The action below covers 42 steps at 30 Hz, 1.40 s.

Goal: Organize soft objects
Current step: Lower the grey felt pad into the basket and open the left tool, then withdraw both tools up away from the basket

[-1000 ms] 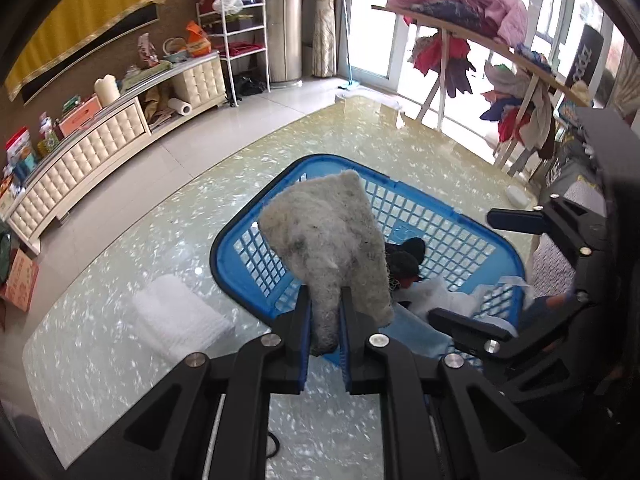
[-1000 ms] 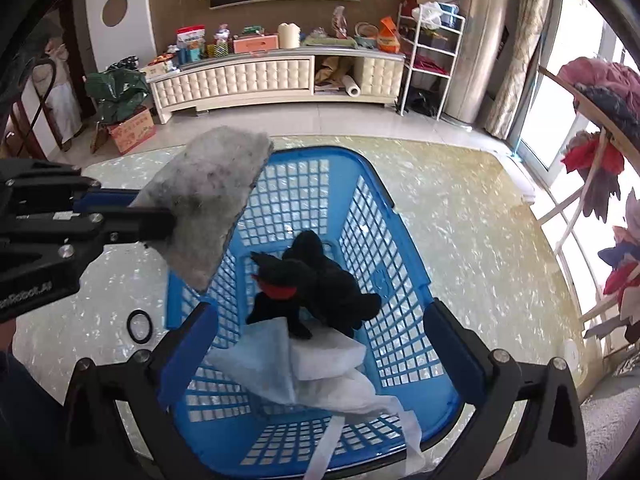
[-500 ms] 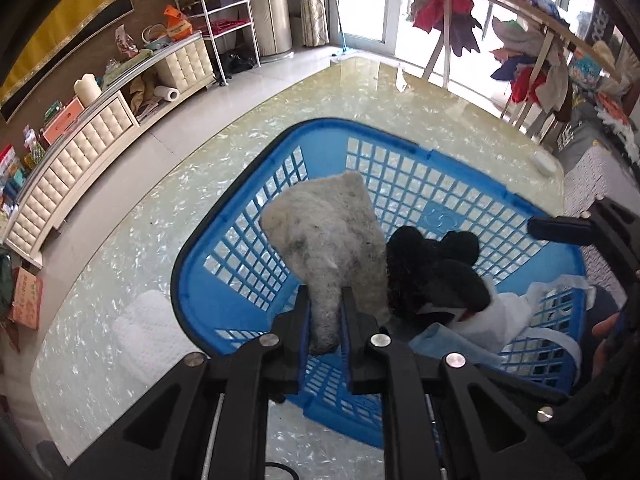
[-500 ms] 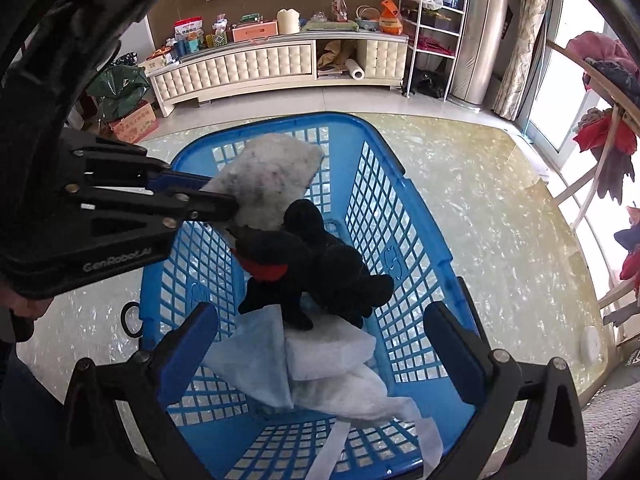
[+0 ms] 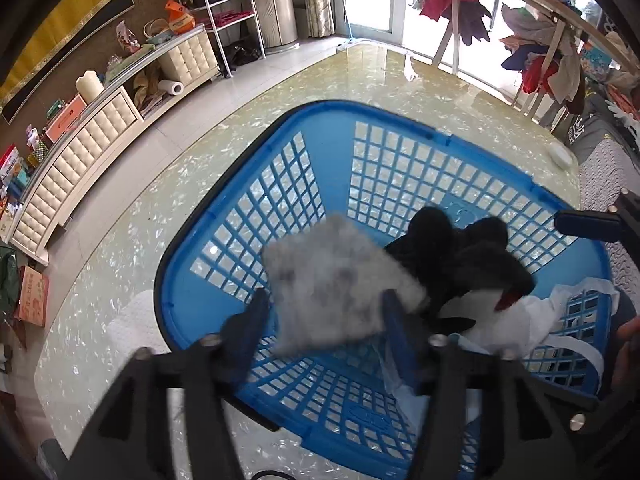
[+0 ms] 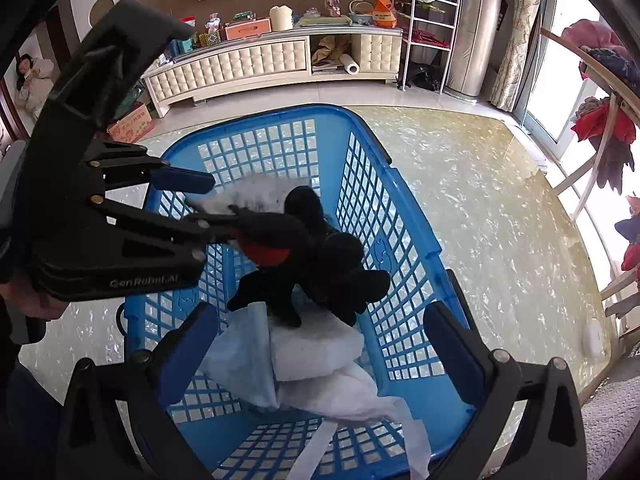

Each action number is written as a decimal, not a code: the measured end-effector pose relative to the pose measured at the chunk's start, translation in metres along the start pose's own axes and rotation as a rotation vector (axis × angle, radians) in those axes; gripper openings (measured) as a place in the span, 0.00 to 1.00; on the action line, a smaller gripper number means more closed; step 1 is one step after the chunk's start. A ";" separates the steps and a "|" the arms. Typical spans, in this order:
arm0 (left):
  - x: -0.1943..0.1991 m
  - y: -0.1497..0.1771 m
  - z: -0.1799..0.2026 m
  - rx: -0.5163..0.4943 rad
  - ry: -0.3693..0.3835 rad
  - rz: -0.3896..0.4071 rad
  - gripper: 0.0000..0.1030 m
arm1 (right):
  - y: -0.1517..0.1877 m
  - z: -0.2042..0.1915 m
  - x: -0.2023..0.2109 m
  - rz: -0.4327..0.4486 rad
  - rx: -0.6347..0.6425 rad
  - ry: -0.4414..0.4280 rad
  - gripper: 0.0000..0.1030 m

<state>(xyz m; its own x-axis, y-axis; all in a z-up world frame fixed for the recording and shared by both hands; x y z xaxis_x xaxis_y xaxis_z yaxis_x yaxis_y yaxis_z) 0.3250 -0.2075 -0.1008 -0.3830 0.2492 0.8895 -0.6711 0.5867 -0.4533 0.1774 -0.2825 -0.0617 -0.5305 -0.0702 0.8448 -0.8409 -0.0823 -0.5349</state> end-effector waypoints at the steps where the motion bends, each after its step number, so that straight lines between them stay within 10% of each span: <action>1: 0.003 0.000 0.000 0.004 0.002 0.007 0.72 | 0.001 -0.001 0.000 0.000 0.000 0.000 1.00; 3: 0.006 0.000 -0.003 0.017 -0.018 0.000 0.89 | 0.001 0.000 0.000 -0.003 -0.002 0.003 1.00; 42: 0.130 0.123 -0.062 0.262 -0.055 0.136 0.89 | -0.005 -0.089 0.048 0.045 0.088 -0.005 1.00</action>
<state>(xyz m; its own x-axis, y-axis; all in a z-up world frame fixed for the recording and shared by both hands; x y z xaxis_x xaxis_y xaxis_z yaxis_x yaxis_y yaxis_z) 0.2320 -0.0550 -0.0375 -0.5091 0.2656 0.8187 -0.7499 0.3300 -0.5734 0.1468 -0.1973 -0.0171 -0.5670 -0.0811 0.8197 -0.8033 -0.1659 -0.5721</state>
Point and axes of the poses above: each gripper's, at about its wrist camera, not at the fingertips, and x roughly against the way its jaws point, z to its right, y to its underside, the point moved 4 cm from there along -x, roughly the way its jaws point, and after that the axes turned 1 degree about -z, right-handed, at the moved point
